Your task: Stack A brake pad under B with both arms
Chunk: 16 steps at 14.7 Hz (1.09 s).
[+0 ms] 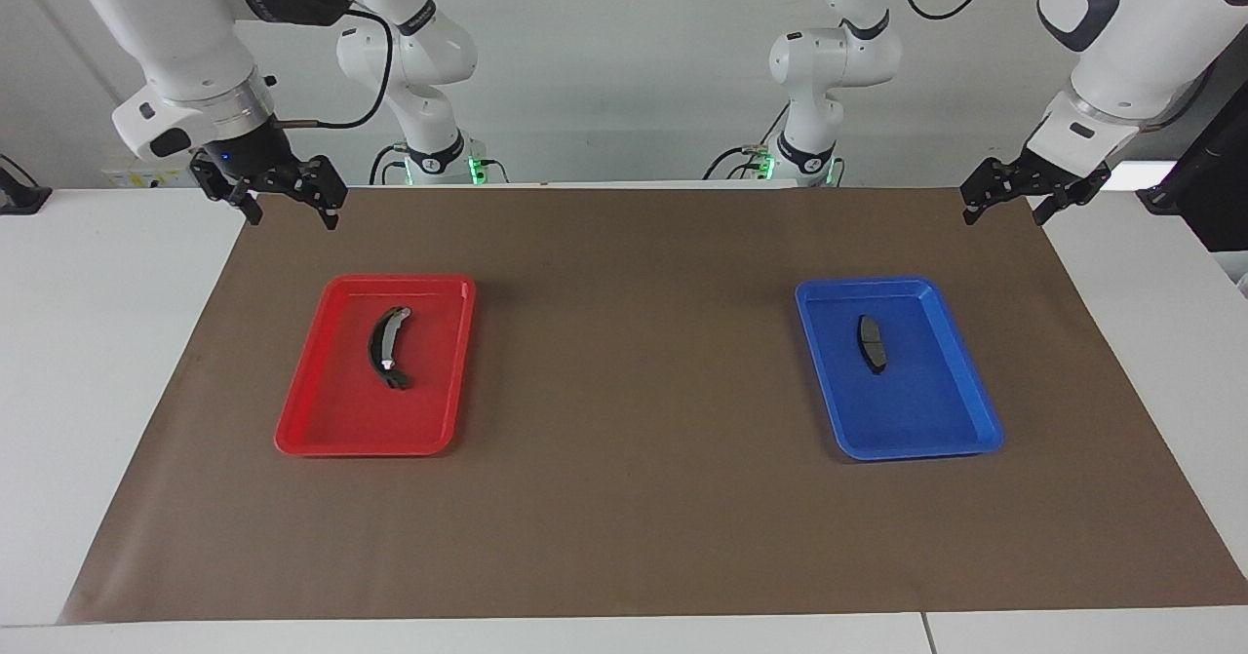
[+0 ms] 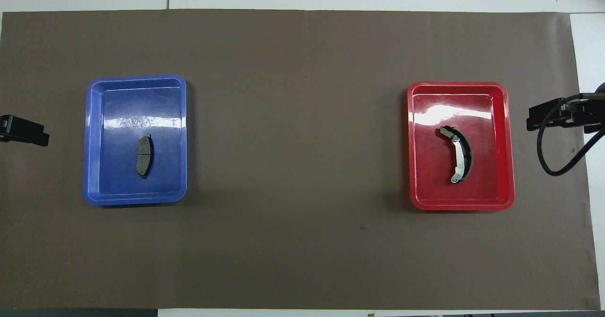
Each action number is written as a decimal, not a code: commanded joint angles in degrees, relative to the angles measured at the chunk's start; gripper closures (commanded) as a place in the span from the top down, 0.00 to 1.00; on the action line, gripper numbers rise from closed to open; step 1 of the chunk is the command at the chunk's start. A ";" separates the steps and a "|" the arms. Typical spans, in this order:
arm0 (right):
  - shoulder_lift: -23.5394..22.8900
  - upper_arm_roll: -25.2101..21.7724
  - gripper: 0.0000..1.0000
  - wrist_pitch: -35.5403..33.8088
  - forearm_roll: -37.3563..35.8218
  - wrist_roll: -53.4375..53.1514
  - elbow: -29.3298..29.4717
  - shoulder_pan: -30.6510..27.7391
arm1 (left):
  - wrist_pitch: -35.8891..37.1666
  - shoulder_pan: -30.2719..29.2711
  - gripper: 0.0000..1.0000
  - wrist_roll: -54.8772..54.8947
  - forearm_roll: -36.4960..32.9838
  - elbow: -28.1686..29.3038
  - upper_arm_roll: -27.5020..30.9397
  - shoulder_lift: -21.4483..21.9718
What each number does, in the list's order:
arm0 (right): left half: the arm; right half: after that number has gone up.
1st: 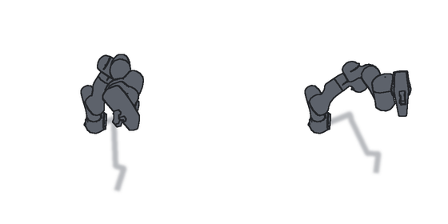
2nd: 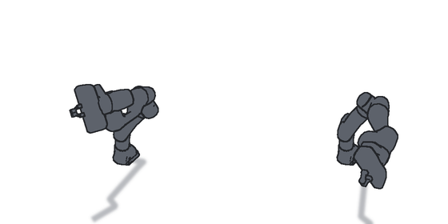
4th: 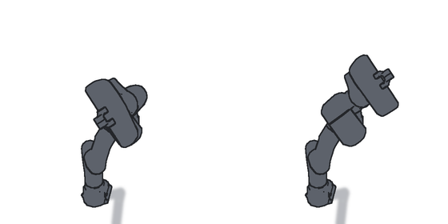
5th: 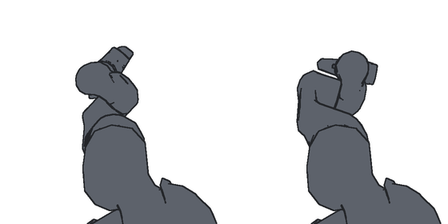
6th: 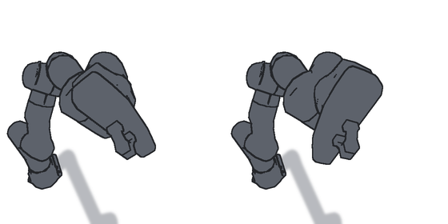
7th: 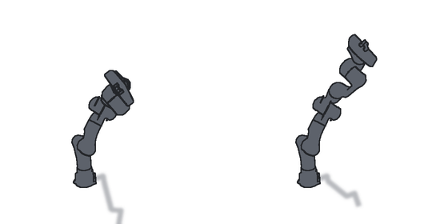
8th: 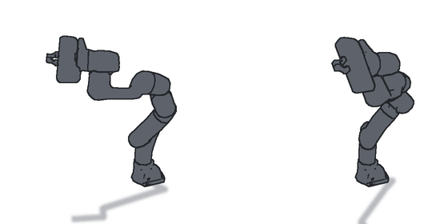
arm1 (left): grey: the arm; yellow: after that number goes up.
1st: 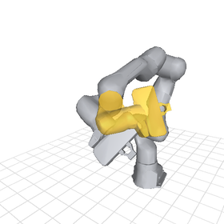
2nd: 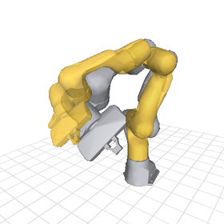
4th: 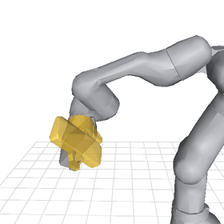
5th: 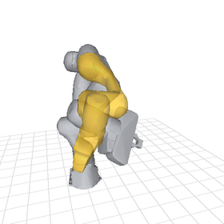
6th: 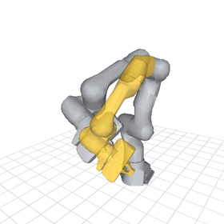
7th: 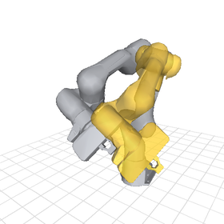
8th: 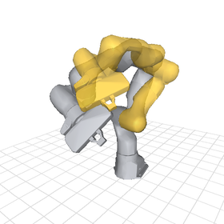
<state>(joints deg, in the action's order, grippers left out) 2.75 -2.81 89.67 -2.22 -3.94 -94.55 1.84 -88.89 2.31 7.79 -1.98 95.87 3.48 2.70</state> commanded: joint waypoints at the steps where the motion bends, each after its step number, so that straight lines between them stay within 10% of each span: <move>1: 1.46 0.35 1.00 -0.29 0.11 -0.02 -1.43 -0.35 | 0.38 -0.11 1.00 -0.14 -1.27 0.28 -0.41 0.29; 16: 2.25 0.53 1.00 0.59 1.43 -0.37 -3.35 -0.26 | -0.93 0.41 1.00 0.12 -1.27 0.80 -0.49 0.38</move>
<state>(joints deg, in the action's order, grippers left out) 2.93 -2.75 89.65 -1.94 -3.94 -94.90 1.89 -88.97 2.53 7.79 -1.98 95.88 3.09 2.70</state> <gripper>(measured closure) 0.000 0.000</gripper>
